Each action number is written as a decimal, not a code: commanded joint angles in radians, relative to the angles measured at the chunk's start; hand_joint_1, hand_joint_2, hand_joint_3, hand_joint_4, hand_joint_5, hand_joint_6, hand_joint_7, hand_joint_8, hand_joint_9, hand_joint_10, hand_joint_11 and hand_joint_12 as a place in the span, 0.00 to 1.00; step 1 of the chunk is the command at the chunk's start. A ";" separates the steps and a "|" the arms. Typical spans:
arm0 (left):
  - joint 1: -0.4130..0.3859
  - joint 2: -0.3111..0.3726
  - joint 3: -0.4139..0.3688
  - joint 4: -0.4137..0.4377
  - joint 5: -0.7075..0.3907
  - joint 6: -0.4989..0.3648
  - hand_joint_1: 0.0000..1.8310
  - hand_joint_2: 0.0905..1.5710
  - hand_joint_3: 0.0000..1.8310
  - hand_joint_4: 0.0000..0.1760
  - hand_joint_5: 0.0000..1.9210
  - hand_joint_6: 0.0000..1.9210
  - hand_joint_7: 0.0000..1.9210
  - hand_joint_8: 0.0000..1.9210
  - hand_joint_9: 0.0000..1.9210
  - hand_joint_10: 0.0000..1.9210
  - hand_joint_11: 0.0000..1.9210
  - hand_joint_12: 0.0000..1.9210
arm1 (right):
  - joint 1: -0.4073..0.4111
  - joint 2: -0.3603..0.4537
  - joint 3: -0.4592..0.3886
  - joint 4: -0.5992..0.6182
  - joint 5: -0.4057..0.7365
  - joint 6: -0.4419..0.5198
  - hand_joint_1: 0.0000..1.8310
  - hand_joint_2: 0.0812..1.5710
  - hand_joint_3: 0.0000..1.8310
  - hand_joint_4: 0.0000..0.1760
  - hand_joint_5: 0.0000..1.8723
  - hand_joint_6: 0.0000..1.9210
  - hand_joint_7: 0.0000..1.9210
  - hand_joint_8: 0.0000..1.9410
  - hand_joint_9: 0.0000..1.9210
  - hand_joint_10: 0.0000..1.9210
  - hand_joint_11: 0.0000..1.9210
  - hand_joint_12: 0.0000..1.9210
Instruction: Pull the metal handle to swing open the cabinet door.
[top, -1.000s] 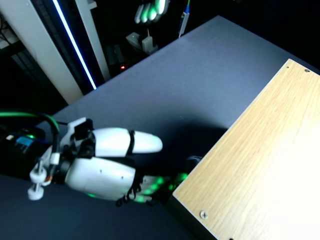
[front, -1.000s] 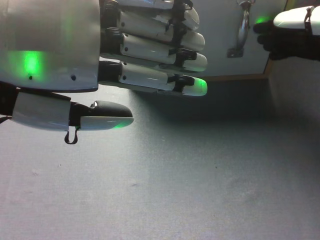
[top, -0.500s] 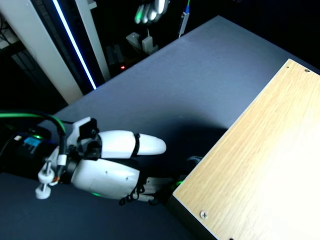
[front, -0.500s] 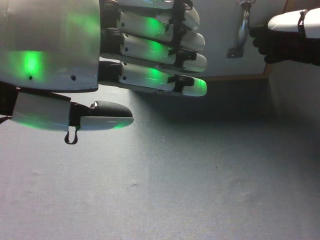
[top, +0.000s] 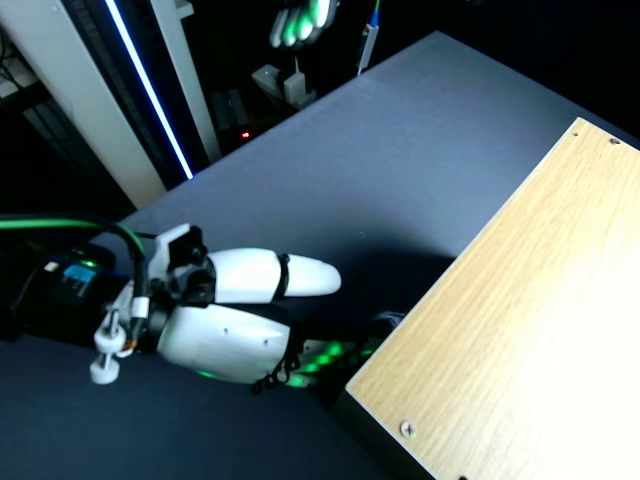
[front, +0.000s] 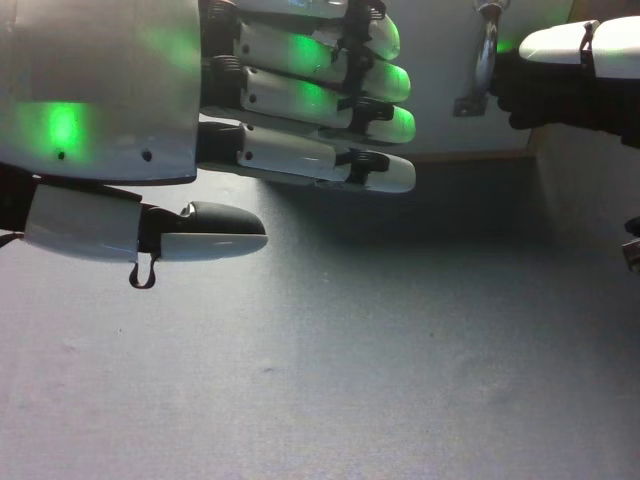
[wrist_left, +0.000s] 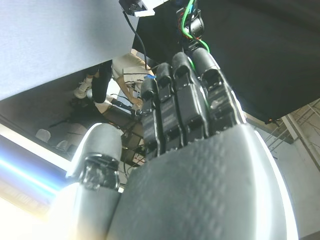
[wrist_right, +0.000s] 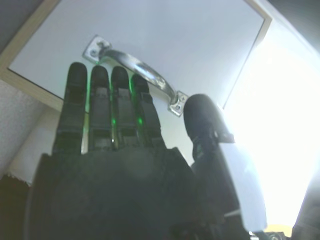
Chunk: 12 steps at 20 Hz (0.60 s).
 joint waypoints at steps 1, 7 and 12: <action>-0.011 0.006 0.001 -0.096 -0.020 0.006 0.00 1.00 0.10 0.00 0.18 0.00 0.19 0.00 0.18 0.00 0.00 0.39 | 0.014 -0.002 -0.004 0.029 0.123 0.014 0.00 1.00 0.05 0.00 0.13 0.00 0.13 0.00 0.11 0.00 0.00 0.34; -0.011 0.006 0.001 -0.096 -0.020 0.006 0.00 1.00 0.11 0.00 0.18 0.00 0.19 0.00 0.18 0.00 0.00 0.40 | 0.010 -0.001 -0.008 0.013 0.137 0.014 0.00 1.00 0.05 0.00 0.14 0.00 0.13 0.00 0.12 0.00 0.00 0.34; -0.011 0.006 0.001 -0.096 -0.020 0.006 0.00 1.00 0.11 0.00 0.18 0.00 0.20 0.00 0.18 0.00 0.00 0.40 | -0.021 0.018 -0.042 -0.037 0.218 0.014 0.00 1.00 0.05 0.00 0.14 0.00 0.14 0.00 0.12 0.00 0.00 0.35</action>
